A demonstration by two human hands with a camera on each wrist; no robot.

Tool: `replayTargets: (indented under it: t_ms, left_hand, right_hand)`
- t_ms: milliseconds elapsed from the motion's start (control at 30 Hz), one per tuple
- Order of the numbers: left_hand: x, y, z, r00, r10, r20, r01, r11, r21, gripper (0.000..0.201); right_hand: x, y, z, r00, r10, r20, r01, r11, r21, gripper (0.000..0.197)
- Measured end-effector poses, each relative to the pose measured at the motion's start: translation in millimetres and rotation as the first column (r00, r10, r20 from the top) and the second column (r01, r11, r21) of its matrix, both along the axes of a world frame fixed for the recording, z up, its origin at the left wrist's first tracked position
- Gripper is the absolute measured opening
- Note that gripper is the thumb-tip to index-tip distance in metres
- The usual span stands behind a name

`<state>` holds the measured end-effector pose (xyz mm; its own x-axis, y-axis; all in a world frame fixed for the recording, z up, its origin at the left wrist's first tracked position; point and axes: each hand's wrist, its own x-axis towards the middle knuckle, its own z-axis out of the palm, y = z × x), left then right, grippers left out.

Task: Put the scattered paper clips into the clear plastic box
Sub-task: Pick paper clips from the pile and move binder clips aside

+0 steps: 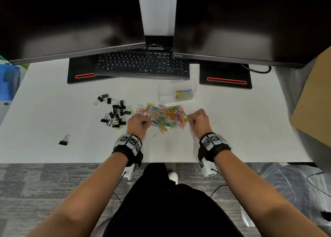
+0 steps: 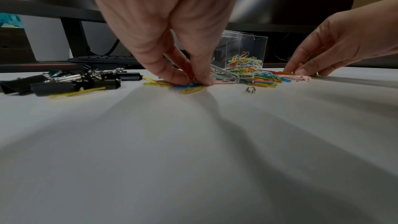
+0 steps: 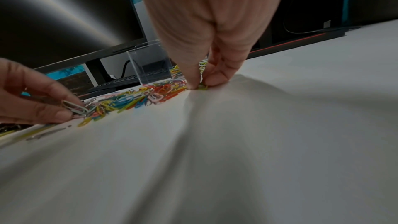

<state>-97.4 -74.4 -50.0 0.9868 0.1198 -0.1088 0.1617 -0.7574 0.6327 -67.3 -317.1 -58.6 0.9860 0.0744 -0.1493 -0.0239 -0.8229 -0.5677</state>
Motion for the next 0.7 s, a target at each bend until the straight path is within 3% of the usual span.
replayTargets:
  t_ms: [267,500,700]
  left_hand:
    - [6,1,4,0.999,0.007,-0.051,-0.007,1.000,-0.010,0.016]
    - [12,-6,19,0.998,0.047,0.030,-0.043,0.991,-0.130,0.019]
    - [15,-18,29,0.998,0.053,-0.013,-0.055,0.964,-0.258,0.017]
  right_hand:
    - [2,3,1,1.000,-0.020,-0.023,0.020,1.000,-0.014,0.016]
    - [4,6,4,0.998,0.038,-0.052,-0.040,0.998,-0.052,0.017]
    - [3,24,22,0.999,0.041,0.010,-0.042,0.986,0.164,0.011]
